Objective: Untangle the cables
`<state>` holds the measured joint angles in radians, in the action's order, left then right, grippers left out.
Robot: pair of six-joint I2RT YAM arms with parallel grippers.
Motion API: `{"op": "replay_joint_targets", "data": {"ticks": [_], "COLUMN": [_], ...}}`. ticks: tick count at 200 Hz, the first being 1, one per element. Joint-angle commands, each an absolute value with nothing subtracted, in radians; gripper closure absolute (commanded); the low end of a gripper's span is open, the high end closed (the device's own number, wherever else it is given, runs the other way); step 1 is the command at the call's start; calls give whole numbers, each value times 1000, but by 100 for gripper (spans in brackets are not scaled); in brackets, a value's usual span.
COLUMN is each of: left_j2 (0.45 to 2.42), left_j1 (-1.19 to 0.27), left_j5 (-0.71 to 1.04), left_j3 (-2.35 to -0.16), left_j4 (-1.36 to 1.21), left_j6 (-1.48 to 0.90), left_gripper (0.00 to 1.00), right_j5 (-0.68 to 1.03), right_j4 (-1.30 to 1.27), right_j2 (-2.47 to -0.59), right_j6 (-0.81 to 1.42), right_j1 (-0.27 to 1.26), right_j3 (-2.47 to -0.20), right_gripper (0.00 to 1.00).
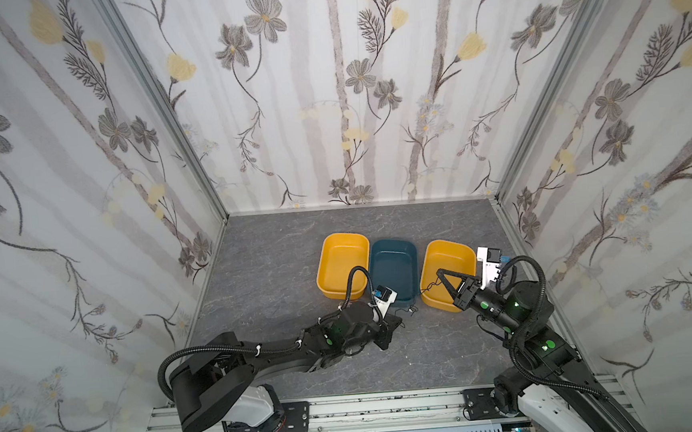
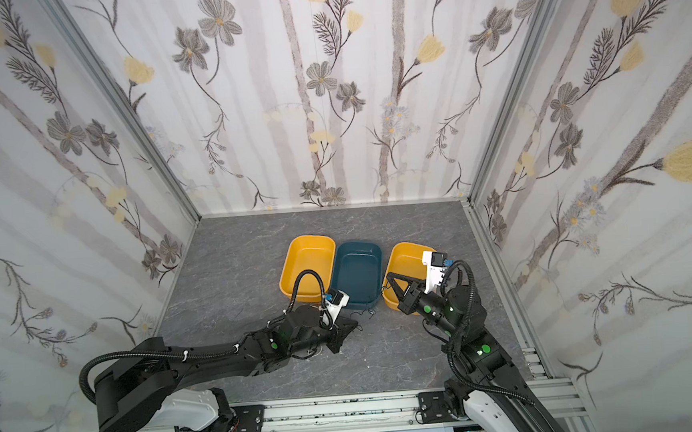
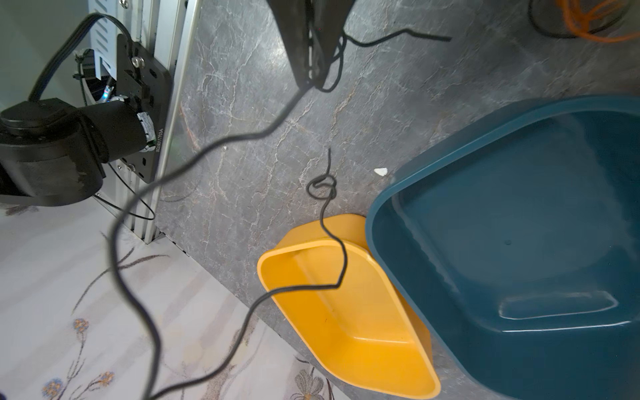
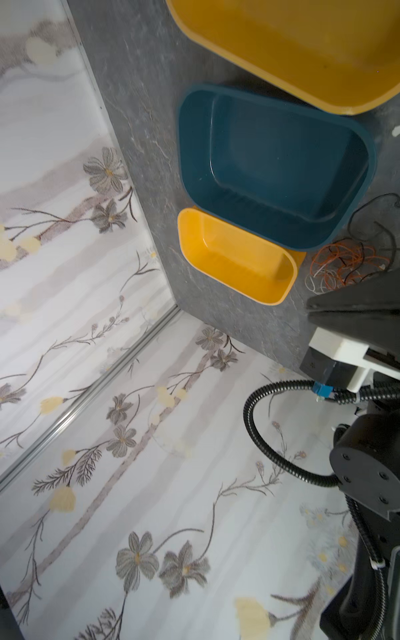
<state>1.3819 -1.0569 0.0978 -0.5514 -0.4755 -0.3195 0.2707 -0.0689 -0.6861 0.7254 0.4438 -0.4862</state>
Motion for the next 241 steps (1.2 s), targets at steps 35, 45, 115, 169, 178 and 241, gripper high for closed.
{"op": "replay_joint_targets", "data": {"ticks": [35,45,115,169,178,241], "left_j2": [1243,1216,1120,1088,1086,1120], "left_j1": [-1051,-1046,-959,-857,-841,-770], "left_j5": [-80,-95,-157,-173,-168,-114], "left_j3": [-523,-522,-559,-601,-607,-637], "left_j4": [-377,-362,-217,-146,-142,-124], "left_j6": [-281,-278,-286,-312,-314,-324], "left_gripper": [95,95,95,95,95,95], "right_j5": [114,141,362,406,413,425], "right_j4": [8,-9,-211,-305,-320,-342], "right_j2": [-718,-733,-866,-972,-1005,-1259], "right_j6": [631,632,706,720,718,666], "right_j1": [446,449,515,576,587,627], "right_j3": [-486,-480,-484,-590,-619,-838], "right_gripper": [100,100,100,100,100,100]}}
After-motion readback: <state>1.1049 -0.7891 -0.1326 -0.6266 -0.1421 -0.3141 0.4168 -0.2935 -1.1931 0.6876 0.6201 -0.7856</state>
